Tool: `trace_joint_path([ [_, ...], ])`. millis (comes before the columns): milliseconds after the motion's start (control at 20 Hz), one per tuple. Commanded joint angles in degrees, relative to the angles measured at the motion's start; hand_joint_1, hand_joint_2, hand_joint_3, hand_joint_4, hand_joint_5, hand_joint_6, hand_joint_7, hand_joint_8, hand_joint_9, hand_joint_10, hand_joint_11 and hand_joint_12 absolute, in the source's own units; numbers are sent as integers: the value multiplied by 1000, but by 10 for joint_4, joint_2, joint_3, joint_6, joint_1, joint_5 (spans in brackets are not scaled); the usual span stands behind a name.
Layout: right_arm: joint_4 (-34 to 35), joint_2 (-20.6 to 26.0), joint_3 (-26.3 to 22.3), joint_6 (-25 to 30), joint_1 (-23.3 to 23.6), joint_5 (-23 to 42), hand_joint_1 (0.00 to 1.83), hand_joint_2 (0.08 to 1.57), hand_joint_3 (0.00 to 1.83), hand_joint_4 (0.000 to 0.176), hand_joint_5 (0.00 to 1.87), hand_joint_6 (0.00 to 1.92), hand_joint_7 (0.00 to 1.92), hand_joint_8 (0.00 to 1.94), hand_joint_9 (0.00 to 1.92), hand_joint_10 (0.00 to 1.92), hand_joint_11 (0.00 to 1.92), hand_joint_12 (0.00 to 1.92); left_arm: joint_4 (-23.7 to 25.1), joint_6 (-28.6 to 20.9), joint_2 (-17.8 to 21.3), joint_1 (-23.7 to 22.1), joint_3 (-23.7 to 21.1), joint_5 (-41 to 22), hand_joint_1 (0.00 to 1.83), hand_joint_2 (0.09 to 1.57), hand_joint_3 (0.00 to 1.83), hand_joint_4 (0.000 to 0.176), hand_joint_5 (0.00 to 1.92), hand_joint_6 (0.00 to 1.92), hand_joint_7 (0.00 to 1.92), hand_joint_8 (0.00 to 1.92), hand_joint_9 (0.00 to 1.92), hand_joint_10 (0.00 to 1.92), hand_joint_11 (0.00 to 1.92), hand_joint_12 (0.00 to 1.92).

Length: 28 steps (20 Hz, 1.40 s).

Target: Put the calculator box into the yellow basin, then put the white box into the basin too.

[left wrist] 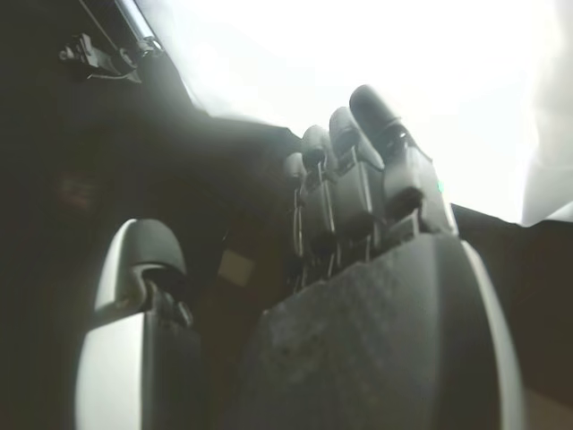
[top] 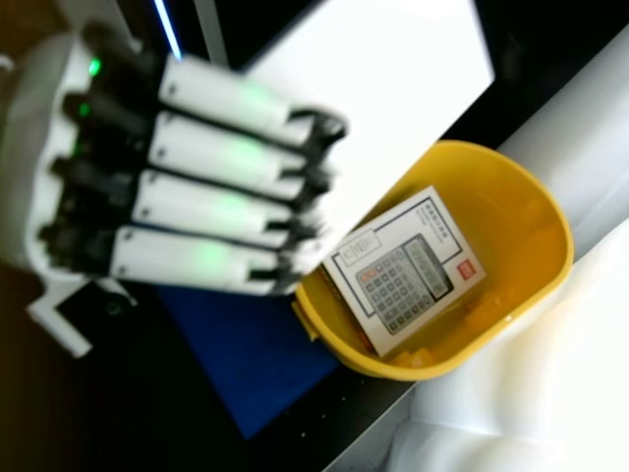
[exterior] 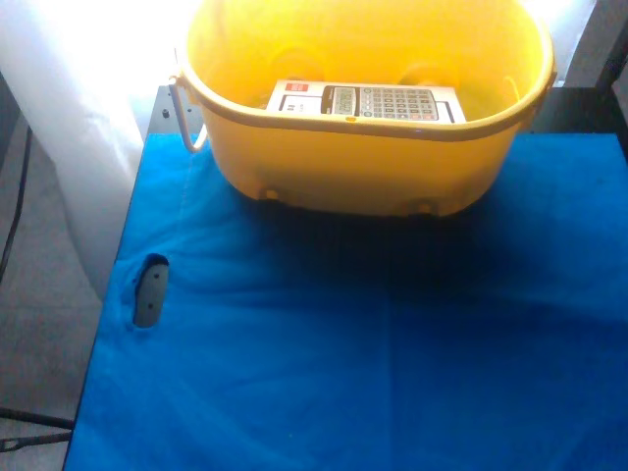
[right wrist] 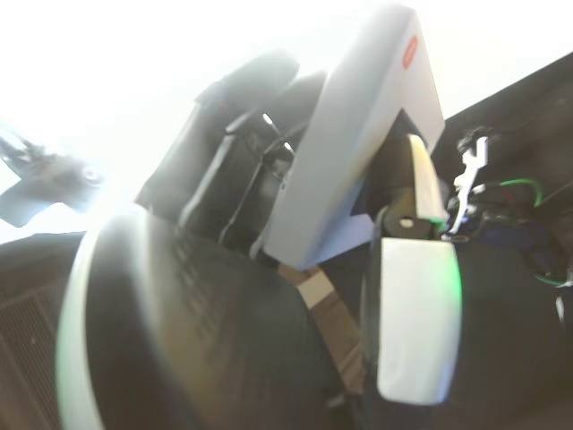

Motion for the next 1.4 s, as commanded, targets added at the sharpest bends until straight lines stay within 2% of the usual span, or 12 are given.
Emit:
trace_joint_path([
  [0, -20, -6, 7, 1, 15, -50, 1268, 1094, 0, 0, 1081, 875, 974, 972, 952, 951, 801, 1226, -5, 0, -2, -6, 3, -64, 624, 1167, 1, 0, 334, 6, 369, 2, 224, 304, 0, 1072],
  [200, -20, -52, 36, 1, 36, -13, 1244, 1091, 1, 0, 1096, 857, 973, 984, 987, 837, 809, 1215, -8, 0, -9, 2, 8, -64, 667, 1111, 0, 0, 326, 6, 344, 0, 208, 301, 0, 1164],
  [250, -20, -60, 41, 1, 37, -4, 1206, 1173, 3, 0, 887, 1273, 857, 1088, 829, 909, 656, 1460, -8, 0, -12, 2, 9, -64, 685, 1073, 0, 6, 313, 1, 294, 0, 183, 262, 0, 1090],
  [450, -20, -81, 49, -6, 39, 23, 1220, 1182, 0, 0, 962, 1164, 738, 1224, 500, 1145, 181, 1885, -8, 0, -14, 3, 9, -64, 631, 1074, 4, 10, 243, 0, 277, 0, 195, 178, 0, 1022],
  [500, -20, -86, 49, -12, 39, 29, 1167, 1143, 0, 0, 950, 1073, 505, 815, 140, 1067, 35, 1799, -8, -1, -14, 4, 9, -64, 629, 1072, 4, 12, 236, 0, 276, 0, 195, 174, 0, 1021],
  [650, -20, -91, 49, -20, 38, 34, 1195, 1211, 0, 0, 801, 1274, 703, 1276, 321, 1274, 173, 1826, -9, -2, -13, 6, 9, -67, 682, 1078, 9, 0, 273, 8, 300, 4, 228, 173, 0, 1120],
  [700, -20, -90, 49, -20, 39, 33, 1151, 1138, 0, 0, 937, 1070, 628, 596, 147, 996, 6, 1693, -11, -3, -13, 8, 10, -68, 687, 1094, 8, 0, 282, 10, 320, 9, 246, 198, 0, 1224],
  [750, -20, -90, 49, -20, 41, 33, 1148, 1140, 0, 0, 922, 1079, 690, 743, 272, 1273, 3, 1875, -11, -3, -13, 9, 10, -69, 669, 1084, 2, 0, 283, 9, 313, 5, 227, 196, 0, 1212],
  [850, -20, -90, 49, -20, 44, 33, 1014, 943, 0, 0, 365, 282, 385, 199, 235, 566, 34, 1515, -11, -3, -13, 9, 10, -70, 684, 1055, 0, 0, 345, 20, 365, 12, 220, 297, 0, 1228],
  [1000, -20, -90, 49, -20, 44, 33, 910, 867, 0, 39, 145, 27, 100, 10, 18, 200, 0, 994, -11, -3, -13, 10, 10, -72, 723, 1036, 0, 0, 453, 49, 423, 22, 161, 566, 0, 1317],
  [1050, -20, -90, 49, -20, 45, 32, 907, 853, 0, 20, 28, 9, 3, 0, 0, 7, 0, 222, -11, -3, -13, 10, 10, -72, 710, 1046, 3, 0, 461, 36, 414, 11, 96, 715, 0, 1318],
  [1350, -20, -89, 46, -19, 47, 17, 925, 848, 3, 58, 15, 6, 0, 0, 0, 0, 0, 0, -11, -8, -10, 12, 10, -72, 709, 1069, 0, 0, 485, 31, 478, 33, 123, 889, 0, 1488],
])
